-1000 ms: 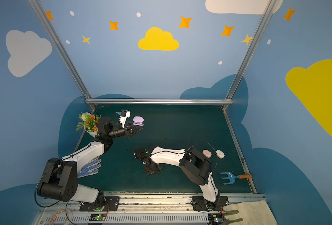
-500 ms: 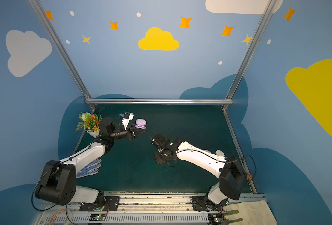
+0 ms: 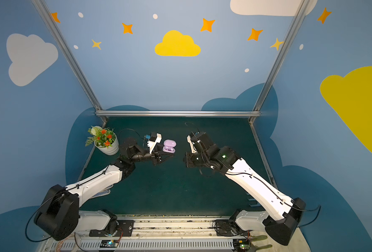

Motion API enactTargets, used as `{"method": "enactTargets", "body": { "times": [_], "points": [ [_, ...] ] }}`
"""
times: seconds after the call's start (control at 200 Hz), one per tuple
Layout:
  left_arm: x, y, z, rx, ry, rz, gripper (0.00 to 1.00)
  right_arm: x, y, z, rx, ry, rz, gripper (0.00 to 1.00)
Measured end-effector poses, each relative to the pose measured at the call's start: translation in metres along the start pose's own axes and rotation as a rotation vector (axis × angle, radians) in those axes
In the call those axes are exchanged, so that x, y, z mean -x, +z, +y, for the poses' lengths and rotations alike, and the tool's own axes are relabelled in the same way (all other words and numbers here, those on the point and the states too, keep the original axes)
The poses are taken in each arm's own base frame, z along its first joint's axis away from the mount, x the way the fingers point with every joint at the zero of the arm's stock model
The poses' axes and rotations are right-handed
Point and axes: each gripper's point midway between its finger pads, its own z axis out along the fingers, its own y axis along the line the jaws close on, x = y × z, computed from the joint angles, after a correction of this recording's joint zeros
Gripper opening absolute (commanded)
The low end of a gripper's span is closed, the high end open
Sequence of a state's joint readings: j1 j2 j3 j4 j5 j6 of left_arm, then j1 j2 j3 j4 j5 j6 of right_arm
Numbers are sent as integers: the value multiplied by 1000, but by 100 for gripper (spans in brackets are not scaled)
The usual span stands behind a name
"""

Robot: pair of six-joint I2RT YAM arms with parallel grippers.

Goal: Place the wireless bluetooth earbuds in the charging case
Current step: 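Lift the earbud and carry it to the open case in the left gripper, then press the earbud into the empty slot of the case with the right gripper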

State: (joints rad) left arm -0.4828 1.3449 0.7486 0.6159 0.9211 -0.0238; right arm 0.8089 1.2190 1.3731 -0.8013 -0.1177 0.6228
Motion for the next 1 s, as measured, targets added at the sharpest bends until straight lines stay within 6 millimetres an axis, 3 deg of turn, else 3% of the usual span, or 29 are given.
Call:
{"method": "enactTargets", "body": {
  "times": [0.13, 0.395, 0.691, 0.996],
  "points": [
    [-6, 9, -12, -11, 42, 0, 21, 16, -15, 17, 95, 19, -69, 10],
    [-2, 18, -24, -19, 109, -22, 19, 39, -20, 50, 261, 39, -148, 10],
    [18, 17, -32, -28, 168, -88, 19, 40, -4, 61, 354, 91, -135, 9],
    [23, 16, -33, -28, 175, -112, 19, 40, 3, 71, 401, 113, -111, 9]
  ]
}}
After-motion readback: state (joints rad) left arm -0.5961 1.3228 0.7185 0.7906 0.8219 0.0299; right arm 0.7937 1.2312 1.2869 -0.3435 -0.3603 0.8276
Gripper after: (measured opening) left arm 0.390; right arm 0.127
